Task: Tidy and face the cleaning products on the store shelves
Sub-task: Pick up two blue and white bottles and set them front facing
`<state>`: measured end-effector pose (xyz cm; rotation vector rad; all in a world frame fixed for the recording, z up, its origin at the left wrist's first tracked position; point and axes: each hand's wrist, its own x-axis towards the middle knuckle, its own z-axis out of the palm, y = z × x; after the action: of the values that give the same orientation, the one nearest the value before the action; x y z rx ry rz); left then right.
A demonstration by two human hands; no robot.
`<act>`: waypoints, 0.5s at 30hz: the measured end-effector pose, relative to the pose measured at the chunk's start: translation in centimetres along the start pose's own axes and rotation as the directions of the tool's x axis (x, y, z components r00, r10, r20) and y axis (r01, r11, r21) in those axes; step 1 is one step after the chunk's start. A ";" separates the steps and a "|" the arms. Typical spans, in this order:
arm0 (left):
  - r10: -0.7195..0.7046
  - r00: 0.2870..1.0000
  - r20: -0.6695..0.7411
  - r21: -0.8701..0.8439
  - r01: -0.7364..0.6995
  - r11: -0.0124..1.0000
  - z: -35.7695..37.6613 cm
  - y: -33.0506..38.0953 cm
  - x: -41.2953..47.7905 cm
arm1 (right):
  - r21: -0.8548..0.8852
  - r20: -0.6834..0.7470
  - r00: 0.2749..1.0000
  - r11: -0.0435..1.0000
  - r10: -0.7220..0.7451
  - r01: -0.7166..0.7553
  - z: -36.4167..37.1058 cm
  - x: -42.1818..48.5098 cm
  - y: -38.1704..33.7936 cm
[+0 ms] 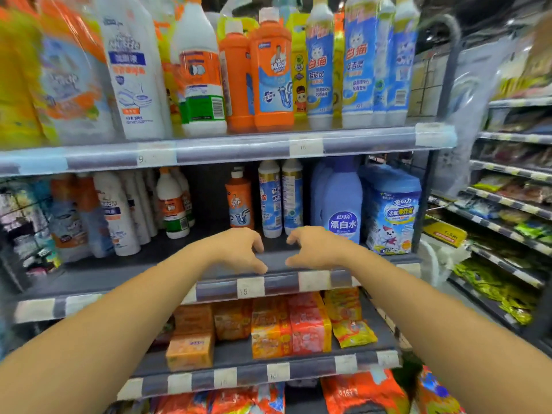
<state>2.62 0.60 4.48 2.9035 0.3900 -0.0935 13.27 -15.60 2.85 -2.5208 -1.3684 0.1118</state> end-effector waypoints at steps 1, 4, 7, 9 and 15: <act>0.012 1.000 0.001 0.012 -0.012 1.000 -0.8 0.3 -0.6 | -0.001 0.006 1.000 1.000 0.002 -0.002 -0.9 -0.3 -0.4; 0.048 0.997 -0.055 0.025 -0.046 0.999 -3.8 1.9 -2.6 | 0.021 -0.047 0.998 0.999 0.036 -0.035 -4.0 -2.4 -1.7; 0.067 0.994 -0.083 0.019 -0.065 0.998 -7.5 3.8 -4.1 | 0.059 -0.108 0.990 0.994 0.094 -0.088 -7.6 -4.4 -2.3; 0.076 0.991 -0.110 0.028 -0.073 0.997 -10.0 5.1 -4.6 | 0.076 -0.144 0.983 0.992 0.111 -0.100 -10.1 -5.5 -2.3; 0.121 0.962 -0.246 -0.002 -0.125 0.992 -16.1 9.7 -5.4 | 0.124 -0.303 0.940 0.984 0.157 -0.124 -17.3 -8.4 -1.5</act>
<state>0.58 -6.49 22.63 2.9204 0.2461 0.2904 10.83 -25.22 19.37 -2.4199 -1.0325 -0.1780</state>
